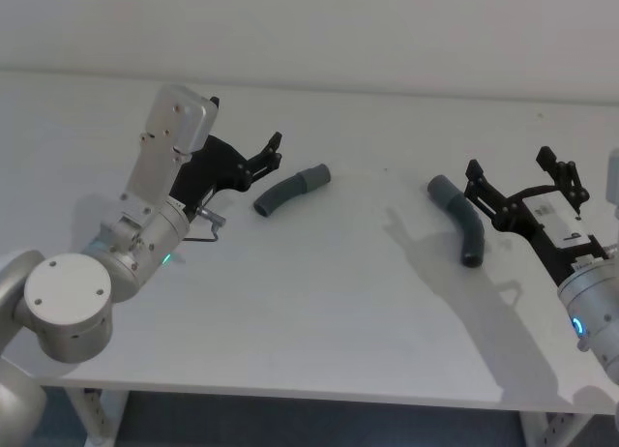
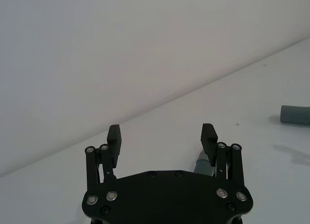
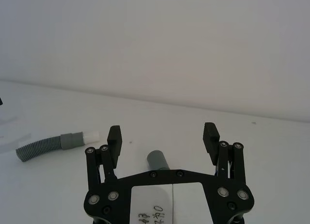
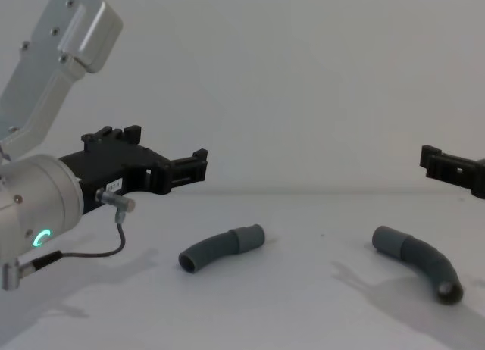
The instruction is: Use both hands to pick up one end of the pipe from the table, align the ends, and insert them.
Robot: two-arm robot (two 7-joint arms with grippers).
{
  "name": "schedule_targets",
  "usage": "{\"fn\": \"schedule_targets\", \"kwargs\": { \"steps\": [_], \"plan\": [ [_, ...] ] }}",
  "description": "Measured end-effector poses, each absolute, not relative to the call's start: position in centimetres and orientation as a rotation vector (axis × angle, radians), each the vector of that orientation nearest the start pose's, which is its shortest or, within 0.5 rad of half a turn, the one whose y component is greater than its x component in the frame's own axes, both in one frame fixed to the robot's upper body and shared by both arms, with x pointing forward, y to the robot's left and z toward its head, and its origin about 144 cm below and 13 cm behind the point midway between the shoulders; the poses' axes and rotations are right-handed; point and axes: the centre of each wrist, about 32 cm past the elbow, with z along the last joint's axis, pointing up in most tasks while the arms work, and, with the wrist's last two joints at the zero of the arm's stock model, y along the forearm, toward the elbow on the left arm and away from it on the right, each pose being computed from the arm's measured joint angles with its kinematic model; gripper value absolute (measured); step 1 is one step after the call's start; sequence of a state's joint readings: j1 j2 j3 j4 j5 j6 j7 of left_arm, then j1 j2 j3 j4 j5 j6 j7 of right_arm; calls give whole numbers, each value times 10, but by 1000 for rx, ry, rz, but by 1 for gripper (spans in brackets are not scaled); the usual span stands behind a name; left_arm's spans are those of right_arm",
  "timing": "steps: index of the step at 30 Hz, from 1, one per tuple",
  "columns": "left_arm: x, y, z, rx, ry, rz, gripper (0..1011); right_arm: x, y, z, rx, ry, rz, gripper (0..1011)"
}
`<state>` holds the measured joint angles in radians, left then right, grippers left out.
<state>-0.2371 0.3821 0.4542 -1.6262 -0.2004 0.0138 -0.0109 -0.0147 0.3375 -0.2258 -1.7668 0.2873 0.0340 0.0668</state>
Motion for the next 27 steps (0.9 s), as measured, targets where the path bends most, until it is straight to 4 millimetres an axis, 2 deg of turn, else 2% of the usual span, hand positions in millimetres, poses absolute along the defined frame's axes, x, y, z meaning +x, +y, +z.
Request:
{"fn": "schedule_targets", "kwargs": {
  "steps": [27],
  "plan": [
    [492,198,1204,61,-268,1124,1000,443,-237,1189,26,-75,-1230,1001]
  ]
}}
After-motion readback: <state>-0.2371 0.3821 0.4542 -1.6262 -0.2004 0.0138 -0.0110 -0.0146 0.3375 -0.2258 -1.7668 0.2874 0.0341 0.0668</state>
